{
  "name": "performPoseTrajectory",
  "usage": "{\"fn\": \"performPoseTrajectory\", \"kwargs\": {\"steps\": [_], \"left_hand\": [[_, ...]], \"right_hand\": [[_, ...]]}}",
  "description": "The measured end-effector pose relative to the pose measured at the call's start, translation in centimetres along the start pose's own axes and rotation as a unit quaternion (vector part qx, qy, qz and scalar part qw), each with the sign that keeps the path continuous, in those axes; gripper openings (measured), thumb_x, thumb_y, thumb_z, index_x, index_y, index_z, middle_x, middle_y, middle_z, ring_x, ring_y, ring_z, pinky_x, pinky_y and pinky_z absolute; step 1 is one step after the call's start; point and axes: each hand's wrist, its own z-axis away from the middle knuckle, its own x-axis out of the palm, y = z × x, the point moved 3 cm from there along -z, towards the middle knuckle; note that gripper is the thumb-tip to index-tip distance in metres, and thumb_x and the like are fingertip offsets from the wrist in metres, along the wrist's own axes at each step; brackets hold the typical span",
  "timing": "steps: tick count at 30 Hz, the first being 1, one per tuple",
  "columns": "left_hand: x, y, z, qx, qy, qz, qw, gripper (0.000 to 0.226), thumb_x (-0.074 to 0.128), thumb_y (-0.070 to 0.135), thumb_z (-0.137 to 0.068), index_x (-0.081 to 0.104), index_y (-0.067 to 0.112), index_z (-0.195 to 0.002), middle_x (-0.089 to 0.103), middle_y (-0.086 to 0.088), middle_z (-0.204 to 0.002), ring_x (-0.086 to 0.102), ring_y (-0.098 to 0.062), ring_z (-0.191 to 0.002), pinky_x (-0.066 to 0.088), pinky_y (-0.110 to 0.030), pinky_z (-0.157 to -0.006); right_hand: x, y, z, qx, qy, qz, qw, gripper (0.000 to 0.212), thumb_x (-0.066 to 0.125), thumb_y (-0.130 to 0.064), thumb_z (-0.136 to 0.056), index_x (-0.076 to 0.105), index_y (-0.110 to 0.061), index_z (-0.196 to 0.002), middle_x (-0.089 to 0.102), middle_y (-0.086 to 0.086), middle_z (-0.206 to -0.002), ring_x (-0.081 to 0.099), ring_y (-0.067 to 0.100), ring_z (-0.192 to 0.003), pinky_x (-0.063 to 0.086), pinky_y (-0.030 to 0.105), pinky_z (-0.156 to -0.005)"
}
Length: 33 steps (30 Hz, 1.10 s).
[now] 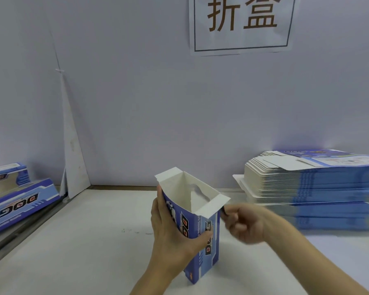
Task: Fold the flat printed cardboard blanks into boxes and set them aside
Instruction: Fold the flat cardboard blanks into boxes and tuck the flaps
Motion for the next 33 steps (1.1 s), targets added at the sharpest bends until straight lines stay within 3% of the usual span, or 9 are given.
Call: {"fn": "performPoseTrajectory", "kwargs": {"steps": [2,5,9,13,18,20,24,28,33], "left_hand": [[0.3,0.3,0.0,0.012,-0.003,-0.011,1.0,0.12,0.079,0.053,-0.046,-0.005,0.063,-0.131,0.022,0.026,-0.131,0.029,-0.003,-0.131,0.038,-0.03,-0.105],[0.3,0.1,0.0,-0.001,0.0,-0.003,1.0,0.118,0.08,0.05,-0.047,-0.001,0.061,-0.131,0.025,0.023,-0.133,0.034,-0.007,-0.13,0.043,-0.04,-0.106],[0.4,0.0,0.0,-0.006,0.003,0.001,1.0,0.116,0.081,0.052,-0.046,0.002,0.06,-0.131,0.025,0.023,-0.135,0.037,-0.012,-0.132,0.044,-0.044,-0.106],[0.2,0.0,0.0,-0.008,0.007,0.002,1.0,0.117,0.08,0.054,-0.046,0.001,0.059,-0.132,0.026,0.019,-0.139,0.035,-0.009,-0.133,0.042,-0.043,-0.107],[0.4,0.6,-0.1,0.005,0.01,-0.015,1.0,0.119,0.079,0.055,-0.045,-0.005,0.063,-0.129,0.025,0.026,-0.134,0.03,-0.003,-0.13,0.037,-0.032,-0.108],[0.6,0.7,0.0,0.006,0.007,-0.029,1.0,0.119,0.078,0.053,-0.047,-0.007,0.059,-0.13,0.023,0.016,-0.145,0.027,-0.008,-0.136,0.035,-0.037,-0.112],[0.5,0.4,0.0,-0.006,0.012,-0.027,1.0,0.115,0.078,0.053,-0.048,-0.003,0.058,-0.13,0.022,0.009,-0.149,0.028,-0.014,-0.139,0.037,-0.044,-0.111],[0.5,0.1,-0.1,-0.004,0.005,-0.038,0.999,0.114,0.079,0.051,-0.052,-0.003,0.055,-0.131,0.022,0.007,-0.151,0.028,-0.015,-0.139,0.037,-0.046,-0.111],[0.5,-0.1,-0.1,-0.018,0.007,-0.043,0.999,0.122,0.076,0.056,-0.05,-0.005,0.045,-0.14,0.021,0.007,-0.151,0.027,-0.015,-0.14,0.037,-0.046,-0.111]], "right_hand": [[-0.4,0.8,-0.3,0.007,-0.014,-0.017,1.0,0.022,0.06,-0.006,-0.079,0.062,0.004,-0.06,0.055,0.006,-0.047,0.04,0.008,-0.028,0.023,0.017,-0.023],[-0.1,-1.4,0.7,-0.132,0.044,0.022,0.99,0.011,0.057,-0.005,-0.091,0.062,0.0,-0.083,0.066,0.007,-0.058,0.053,0.01,-0.036,0.032,0.016,-0.028],[1.1,-4.4,2.9,-0.36,0.101,0.133,0.918,0.017,0.061,-0.014,-0.095,0.06,-0.006,-0.11,0.074,0.011,-0.081,0.073,0.021,-0.063,0.046,0.021,-0.039],[2.6,-5.1,4.0,-0.458,0.158,0.205,0.85,0.034,0.066,-0.005,-0.089,0.061,-0.009,-0.122,0.07,0.016,-0.095,0.073,0.025,-0.066,0.059,0.035,-0.054],[3.2,-5.7,4.9,-0.566,0.248,0.296,0.729,0.024,0.065,-0.003,-0.088,0.076,-0.018,-0.103,0.075,0.004,-0.087,0.067,0.019,-0.075,0.058,0.041,-0.074],[3.4,-5.9,5.0,-0.574,0.254,0.326,0.707,0.02,0.063,-0.007,-0.09,0.077,-0.018,-0.099,0.075,0.001,-0.084,0.066,0.021,-0.074,0.058,0.042,-0.076],[3.8,-7.1,5.5,-0.487,0.161,0.248,0.822,0.018,0.064,-0.031,-0.093,0.075,-0.018,-0.089,0.075,0.004,-0.081,0.072,0.024,-0.073,0.061,0.04,-0.065],[4.6,-8.1,5.1,-0.323,0.095,0.064,0.939,0.012,0.062,-0.019,-0.093,0.063,-0.01,-0.085,0.065,0.007,-0.065,0.065,0.017,-0.045,0.052,0.027,-0.041],[5.3,-8.3,4.9,-0.296,0.125,0.175,0.93,0.011,0.059,0.0,-0.093,0.063,-0.001,-0.103,0.067,0.012,-0.08,0.066,0.022,-0.065,0.054,0.033,-0.052]]}}
